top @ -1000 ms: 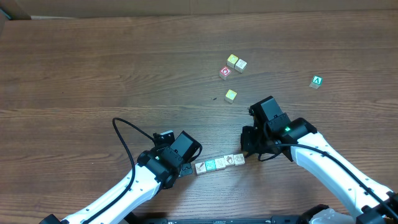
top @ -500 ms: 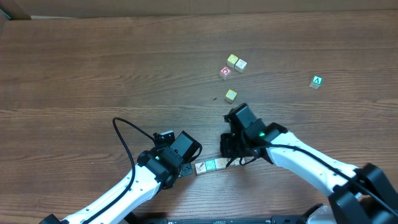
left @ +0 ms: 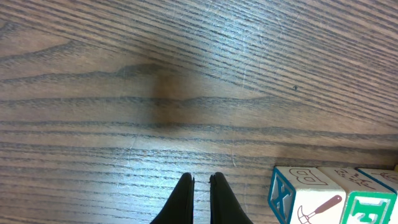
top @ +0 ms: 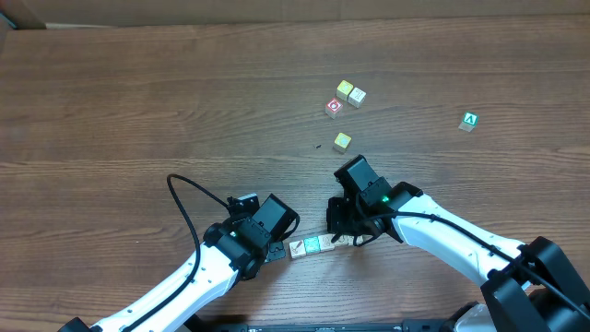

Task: Flip 5 blocks
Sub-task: 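Push the row of blocks with the right gripper to straighten it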

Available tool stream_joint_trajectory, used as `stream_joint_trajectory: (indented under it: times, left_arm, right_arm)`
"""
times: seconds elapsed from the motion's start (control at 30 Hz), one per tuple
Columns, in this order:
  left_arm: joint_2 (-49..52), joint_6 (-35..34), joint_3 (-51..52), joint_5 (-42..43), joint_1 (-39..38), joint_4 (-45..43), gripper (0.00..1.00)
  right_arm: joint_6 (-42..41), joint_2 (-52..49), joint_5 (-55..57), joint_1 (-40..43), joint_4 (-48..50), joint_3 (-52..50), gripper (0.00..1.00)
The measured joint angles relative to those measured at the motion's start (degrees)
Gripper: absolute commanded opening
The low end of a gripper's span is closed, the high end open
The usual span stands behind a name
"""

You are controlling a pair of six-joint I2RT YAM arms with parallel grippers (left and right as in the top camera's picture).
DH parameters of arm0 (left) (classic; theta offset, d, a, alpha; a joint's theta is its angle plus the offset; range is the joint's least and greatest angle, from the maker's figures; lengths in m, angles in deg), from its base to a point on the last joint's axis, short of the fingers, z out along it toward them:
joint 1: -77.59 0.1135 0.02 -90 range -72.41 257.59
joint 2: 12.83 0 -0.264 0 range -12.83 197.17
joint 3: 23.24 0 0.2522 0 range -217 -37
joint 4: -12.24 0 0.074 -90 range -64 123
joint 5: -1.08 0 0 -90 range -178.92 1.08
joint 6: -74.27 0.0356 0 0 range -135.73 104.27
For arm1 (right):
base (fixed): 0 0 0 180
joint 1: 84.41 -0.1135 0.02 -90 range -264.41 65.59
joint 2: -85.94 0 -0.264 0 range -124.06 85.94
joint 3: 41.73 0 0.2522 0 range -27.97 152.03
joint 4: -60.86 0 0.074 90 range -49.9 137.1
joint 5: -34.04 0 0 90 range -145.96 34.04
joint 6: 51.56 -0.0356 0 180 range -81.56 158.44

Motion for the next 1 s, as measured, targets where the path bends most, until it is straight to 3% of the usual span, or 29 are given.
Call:
stream_joint_trajectory:
  times: [1.0]
  left_arm:
    - [0.00,0.13,0.00,-0.02,-0.02,0.00,0.04]
  right_arm:
    - [-1.64,0.00,0.81,-0.02,-2.49,0.00,0.08]
